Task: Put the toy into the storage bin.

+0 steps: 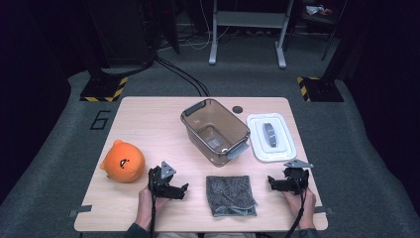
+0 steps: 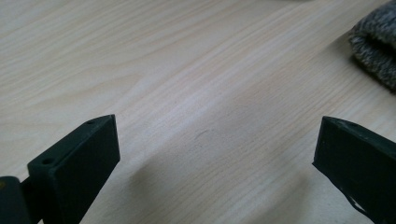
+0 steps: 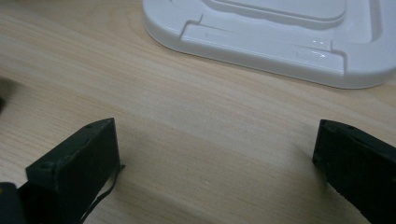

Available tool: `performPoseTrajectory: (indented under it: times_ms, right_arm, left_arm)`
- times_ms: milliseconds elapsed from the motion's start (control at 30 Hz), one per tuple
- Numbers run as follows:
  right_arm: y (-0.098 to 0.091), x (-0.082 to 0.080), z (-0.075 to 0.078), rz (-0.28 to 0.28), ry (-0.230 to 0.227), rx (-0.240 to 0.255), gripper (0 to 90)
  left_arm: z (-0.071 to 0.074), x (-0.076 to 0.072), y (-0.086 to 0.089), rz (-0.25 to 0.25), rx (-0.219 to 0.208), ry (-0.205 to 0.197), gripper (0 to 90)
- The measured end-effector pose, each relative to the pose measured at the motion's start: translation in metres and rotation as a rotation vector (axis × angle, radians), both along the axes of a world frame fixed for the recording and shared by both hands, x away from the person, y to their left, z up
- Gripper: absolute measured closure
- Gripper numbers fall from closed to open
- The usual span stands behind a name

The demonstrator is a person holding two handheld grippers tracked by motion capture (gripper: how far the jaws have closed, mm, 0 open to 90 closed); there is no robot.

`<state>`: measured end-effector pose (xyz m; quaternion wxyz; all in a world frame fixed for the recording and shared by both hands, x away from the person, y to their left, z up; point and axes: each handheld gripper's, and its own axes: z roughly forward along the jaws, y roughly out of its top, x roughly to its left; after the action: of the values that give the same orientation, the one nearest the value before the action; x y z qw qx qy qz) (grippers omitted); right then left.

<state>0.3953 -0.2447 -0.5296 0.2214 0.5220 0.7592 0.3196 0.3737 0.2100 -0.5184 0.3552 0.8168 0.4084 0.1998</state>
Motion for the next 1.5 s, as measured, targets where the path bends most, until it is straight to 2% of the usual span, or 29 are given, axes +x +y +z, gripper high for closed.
performPoseTrajectory:
  times_ms: [100, 200, 300, 333, 467, 567, 800, 967, 1200, 1300, 1367, 1500]
  right_arm:
    - [0.0, 0.0, 0.0, 0.002, -0.001, -0.001, 0.0]
    - [0.0, 0.0, 0.0, 0.001, 0.002, 0.002, 0.0]
    - [-0.001, 0.0, 0.0, 0.008, 0.002, 0.001, 0.0]
    - [-0.001, 0.0, 0.0, 0.008, 0.002, 0.001, 0.0]
    - [-0.001, 0.0, 0.0, 0.007, 0.001, 0.0, 0.0]
    - [-0.001, 0.0, 0.0, 0.008, 0.001, 0.0, 0.0]
    - [-0.001, 0.0, 0.0, 0.007, 0.0, 0.001, 0.0]
    - [-0.001, 0.0, 0.0, 0.007, 0.0, 0.001, 0.0]
    - [-0.001, 0.0, 0.0, 0.007, 0.0, 0.001, 0.0]
    - [-0.001, 0.0, 0.0, 0.005, 0.0, 0.002, 0.0]
    - [0.0, 0.0, 0.0, 0.001, 0.003, 0.004, 0.0]
    - [0.0, 0.0, 0.0, 0.003, 0.002, 0.004, 0.0]
  left_arm:
    - [0.007, -0.001, 0.003, 0.003, -0.011, -0.009, 0.1]
    - [0.016, -0.001, 0.01, -0.003, -0.055, 0.012, 0.1]
    - [0.031, -0.002, 0.022, 0.005, -0.12, 0.005, 0.2]
    - [0.031, -0.002, 0.022, 0.005, -0.12, 0.005, 0.3]
    - [0.048, -0.002, 0.034, 0.001, -0.135, 0.015, 0.0]
    - [0.058, -0.003, 0.042, -0.001, -0.13, 0.011, 0.0]
    - [0.077, -0.005, 0.059, 0.028, -0.117, -0.019, 0.0]
    - [0.084, -0.005, 0.072, 0.054, -0.121, -0.035, 0.0]
    - [0.098, -0.008, 0.094, 0.105, -0.095, -0.069, 0.0]
    - [0.1, -0.008, 0.105, 0.129, -0.084, -0.079, 0.0]
    - [0.099, -0.008, 0.113, 0.148, -0.062, -0.091, 0.0]
    - [0.097, -0.005, 0.127, 0.208, -0.041, -0.096, 0.0]
